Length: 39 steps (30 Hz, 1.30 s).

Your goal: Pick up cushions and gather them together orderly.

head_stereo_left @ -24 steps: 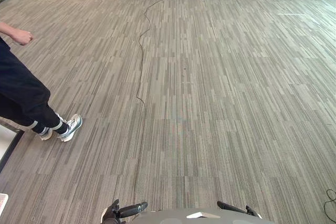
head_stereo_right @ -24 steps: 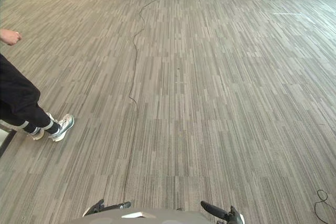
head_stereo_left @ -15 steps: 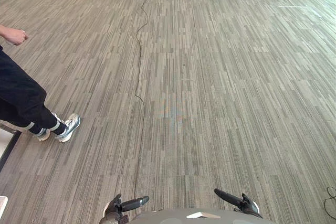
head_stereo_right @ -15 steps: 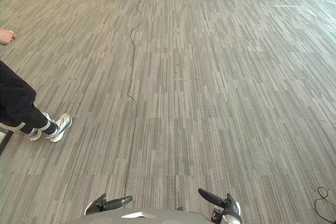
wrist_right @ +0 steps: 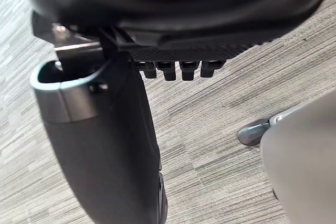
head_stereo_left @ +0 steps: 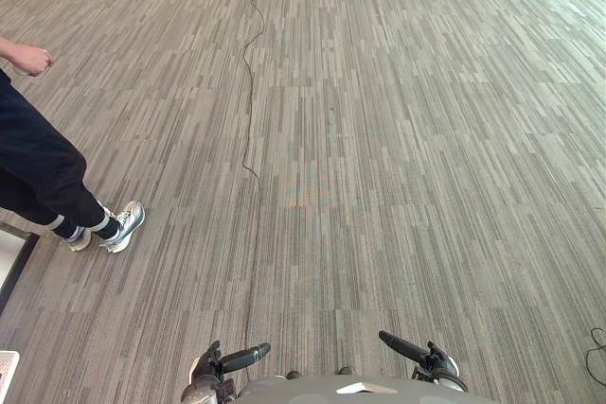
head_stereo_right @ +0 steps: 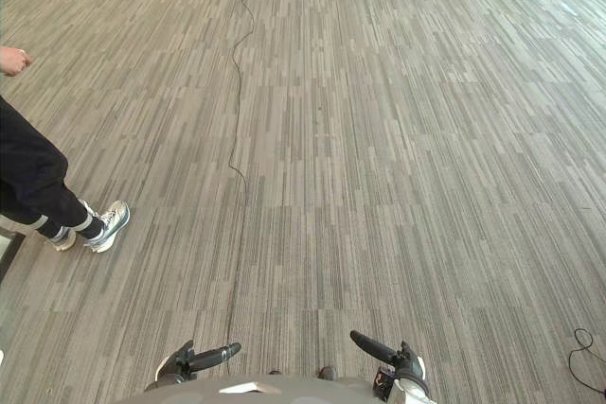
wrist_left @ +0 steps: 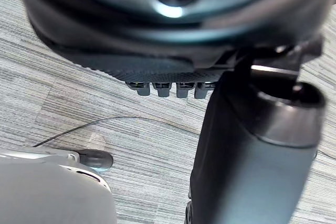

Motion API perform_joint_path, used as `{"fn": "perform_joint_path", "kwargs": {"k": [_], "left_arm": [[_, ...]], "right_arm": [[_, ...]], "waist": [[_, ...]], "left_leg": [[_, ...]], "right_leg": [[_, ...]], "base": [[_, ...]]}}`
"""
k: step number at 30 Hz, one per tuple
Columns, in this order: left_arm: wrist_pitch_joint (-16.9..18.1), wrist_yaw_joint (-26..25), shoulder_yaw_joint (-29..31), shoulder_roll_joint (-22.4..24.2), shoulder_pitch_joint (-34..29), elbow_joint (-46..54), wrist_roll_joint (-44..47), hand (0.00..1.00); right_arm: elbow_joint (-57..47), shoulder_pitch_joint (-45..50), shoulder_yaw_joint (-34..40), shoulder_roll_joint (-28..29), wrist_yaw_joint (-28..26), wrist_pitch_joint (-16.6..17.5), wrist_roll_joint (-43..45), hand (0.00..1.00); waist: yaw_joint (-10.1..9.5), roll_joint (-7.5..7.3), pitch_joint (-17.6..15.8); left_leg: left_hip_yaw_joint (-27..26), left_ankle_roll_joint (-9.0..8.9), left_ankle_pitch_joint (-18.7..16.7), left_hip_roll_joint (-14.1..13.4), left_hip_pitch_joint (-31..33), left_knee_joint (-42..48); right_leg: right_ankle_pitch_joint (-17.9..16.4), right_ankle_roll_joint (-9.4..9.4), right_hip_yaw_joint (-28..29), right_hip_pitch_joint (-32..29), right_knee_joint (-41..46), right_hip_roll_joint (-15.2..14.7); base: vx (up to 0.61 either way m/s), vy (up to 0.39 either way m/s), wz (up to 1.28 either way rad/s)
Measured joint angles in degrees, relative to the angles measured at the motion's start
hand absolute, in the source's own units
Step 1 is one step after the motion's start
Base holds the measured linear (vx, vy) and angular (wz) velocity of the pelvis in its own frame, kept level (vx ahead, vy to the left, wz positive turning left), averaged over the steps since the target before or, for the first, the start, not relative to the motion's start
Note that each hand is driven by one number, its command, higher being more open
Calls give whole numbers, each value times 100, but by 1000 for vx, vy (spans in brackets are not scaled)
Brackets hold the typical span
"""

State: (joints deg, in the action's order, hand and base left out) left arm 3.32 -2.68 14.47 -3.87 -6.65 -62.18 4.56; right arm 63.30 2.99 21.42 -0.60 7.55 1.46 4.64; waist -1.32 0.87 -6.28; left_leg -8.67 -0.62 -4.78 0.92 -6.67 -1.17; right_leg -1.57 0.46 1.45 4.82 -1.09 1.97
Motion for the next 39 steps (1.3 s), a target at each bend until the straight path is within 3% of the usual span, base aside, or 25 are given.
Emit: {"fn": "perform_joint_path", "kwargs": {"k": [12,16,17,18,20,21,24,26,27,28,29,30,32,33,36,37,38,39], "left_arm": [[34,-26,8,-36,48,15,-1,100],[39,-57,65,-51,103,231,2,100],[43,-52,125,-1,90,312,36,100],[35,-54,227,55,90,341,63,100],[34,-60,256,58,20,409,130,100],[34,-60,256,57,20,410,131,100],[76,-64,276,58,14,466,280,100],[165,-61,276,71,13,466,280,100],[181,-68,291,84,12,465,281,100],[179,-65,300,77,9,460,299,100],[174,-75,307,2,43,457,306,100],[188,-111,357,-1,96,462,305,100],[178,-116,435,-15,104,463,304,100],[155,-117,446,-36,101,458,296,100],[125,-99,375,-89,102,452,229,100],[100,-101,302,-132,104,445,184,100],[91,-110,161,-173,125,443,162,100],[86,-112,155,-162,129,444,159,100]], "right_arm": [[-20,-24,3,32,17,11,3,100],[-247,-30,-6,150,37,17,19,100],[-386,27,-31,129,49,16,20,100],[-419,28,-75,80,59,19,92,100],[-493,45,-323,31,120,13,214,100],[-494,45,-326,31,120,13,214,100],[-501,83,-398,13,158,1,225,100],[-502,80,-489,-13,175,-12,219,100],[-501,78,-517,-33,181,-20,220,100],[-495,84,-522,-27,186,-23,220,100],[-481,40,-522,28,202,-30,216,100],[-486,-8,-519,64,156,-36,209,100],[-510,-7,-514,155,147,-28,193,100],[-513,-2,-499,262,134,-16,156,100],[-512,4,-452,321,86,-14,98,100],[-521,12,-440,303,48,-15,95,100],[-547,6,-441,269,17,-12,77,100],[-634,9,-441,256,14,-2,26,100]], "waist": [[0,-65,-106],[-3,-150,-362],[-18,-105,-431],[-18,-31,-484],[-24,-27,-502],[-24,-28,-502],[-132,-68,-510],[-145,-68,-508],[-147,-51,-502],[-154,-67,-490],[-189,-172,-489],[-204,-225,-475],[-280,-305,-428],[-378,-388,-347],[-366,-494,-259],[-325,-553,-222],[-289,-518,-244],[-272,-499,-262]], "left_leg": [[163,-58,86,-8,131,124],[5,-331,-238,-6,689,1405],[-435,-325,-612,-240,1177,2591],[-672,-175,-768,-452,1488,3426],[-735,-17,-991,-795,1968,4307],[-735,-16,-992,-798,1973,4317],[-769,-42,-1003,-956,2429,3871],[-765,-189,-741,-939,2552,3025],[-744,-263,-270,-960,2573,2215],[-840,-223,163,-932,2520,2179],[-1019,-12,-69,-810,2503,2323],[-1070,95,-409,-802,2597,2632],[-1175,294,-628,-791,2571,2888],[-1315,619,-936,-757,2448,3210],[-1382,636,-1265,-482,1955,3037],[-1422,614,-1316,-264,1502,2643],[-1424,620,-1329,-178,1181,2404],[-1423,635,-1339,-145,955,2258]], "right_leg": [[-11,-14,-298,5,53,-24],[-301,-141,-496,-88,506,-210],[-618,-200,-588,-77,721,-208],[-817,-265,-587,-57,925,-183],[-1086,-244,-589,-55,1232,-233],[-1088,-243,-589,-55,1236,-235],[-1301,3,-568,-6,1336,-627],[-1427,217,-539,66,1299,-894],[-1554,435,-517,184,1226,-1071],[-1618,543,-505,243,1176,-1175],[-1634,519,-406,306,1089,-1328],[-1489,493,-225,351,1115,-1301],[-1366,495,-132,416,1238,-1302],[-1271,547,-80,447,1424,-1428],[-1040,869,102,58,2811,-1651],[-361,913,246,-645,4389,-1788],[-35,887,210,-1088,5353,-1846],[-85,813,120,-1356,5869,-1859]], "base": [[-67,-20,12],[-120,-25,25],[-81,7,14],[-57,12,13],[8,36,6],[61,95,4],[110,139,3],[298,326,2],[339,372,-4],[456,491,-11],[429,401,-16],[556,429,-20],[592,341,-31],[487,289,-42],[349,243,-14],[493,313,2],[490,277,-1],[412,136,-7]]}}
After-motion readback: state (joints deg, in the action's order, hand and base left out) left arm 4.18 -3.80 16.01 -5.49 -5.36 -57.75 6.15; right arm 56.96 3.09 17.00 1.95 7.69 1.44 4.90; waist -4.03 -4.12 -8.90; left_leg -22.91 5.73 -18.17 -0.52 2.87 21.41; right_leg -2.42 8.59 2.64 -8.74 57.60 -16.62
